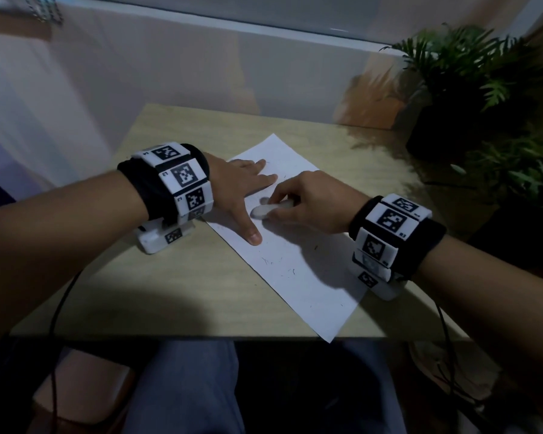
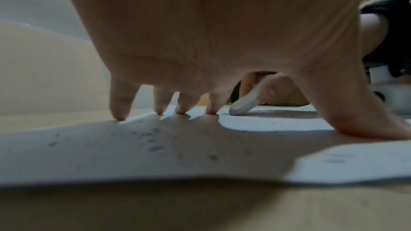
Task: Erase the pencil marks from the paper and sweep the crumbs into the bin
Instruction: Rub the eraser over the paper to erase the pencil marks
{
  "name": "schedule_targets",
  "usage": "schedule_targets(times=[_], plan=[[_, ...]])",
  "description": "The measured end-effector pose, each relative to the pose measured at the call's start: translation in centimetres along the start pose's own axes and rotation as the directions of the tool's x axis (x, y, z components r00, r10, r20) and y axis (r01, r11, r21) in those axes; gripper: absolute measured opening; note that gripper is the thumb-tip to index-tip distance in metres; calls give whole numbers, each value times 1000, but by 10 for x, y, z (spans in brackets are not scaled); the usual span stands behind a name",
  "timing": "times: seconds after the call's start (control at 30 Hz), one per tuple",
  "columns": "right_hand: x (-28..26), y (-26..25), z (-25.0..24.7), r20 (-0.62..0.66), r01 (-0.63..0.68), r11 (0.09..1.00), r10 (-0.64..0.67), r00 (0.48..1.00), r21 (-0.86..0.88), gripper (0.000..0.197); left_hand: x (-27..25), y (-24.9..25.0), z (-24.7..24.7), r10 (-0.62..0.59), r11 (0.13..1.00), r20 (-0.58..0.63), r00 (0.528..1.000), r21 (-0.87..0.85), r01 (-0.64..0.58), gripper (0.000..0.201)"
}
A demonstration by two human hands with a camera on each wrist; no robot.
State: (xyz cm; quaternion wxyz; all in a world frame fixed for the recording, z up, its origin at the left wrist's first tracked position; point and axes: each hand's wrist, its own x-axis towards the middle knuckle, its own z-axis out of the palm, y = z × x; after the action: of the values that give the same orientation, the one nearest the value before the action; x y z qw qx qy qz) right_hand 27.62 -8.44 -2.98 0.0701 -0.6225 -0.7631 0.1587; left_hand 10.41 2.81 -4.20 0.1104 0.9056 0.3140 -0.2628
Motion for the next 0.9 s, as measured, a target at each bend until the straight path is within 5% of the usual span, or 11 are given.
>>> schedule_targets(times=[0.13,0.3,0.43,0.6,0.77,0.9], plan=[[5,7,3,-202,-145,986,127,971,-79,37,-6,4,0,-38,999,12,999,19,37,160],[-1,-2,1,-1,42,999,-42,999,5,30,-5,3,2,-5,998,13,1000,-69,5,160],[4,5,2,-173,-82,996,75,982,-35,36,-7,3,4,-32,999,-6,999,-29,32,160],[-1,-4,3,2,48,999,-47,999,-14,31,-5,1,1,-15,999,1,1000,-46,15,157],[6,7,3,-195,-127,990,113,974,-65,38,-5,0,5,-20,1000,-27,999,-13,20,156],[-1,-4,2,12,56,998,-56,998,-18,28,1,-2,4,13,996,-9,1000,-86,-14,149]])
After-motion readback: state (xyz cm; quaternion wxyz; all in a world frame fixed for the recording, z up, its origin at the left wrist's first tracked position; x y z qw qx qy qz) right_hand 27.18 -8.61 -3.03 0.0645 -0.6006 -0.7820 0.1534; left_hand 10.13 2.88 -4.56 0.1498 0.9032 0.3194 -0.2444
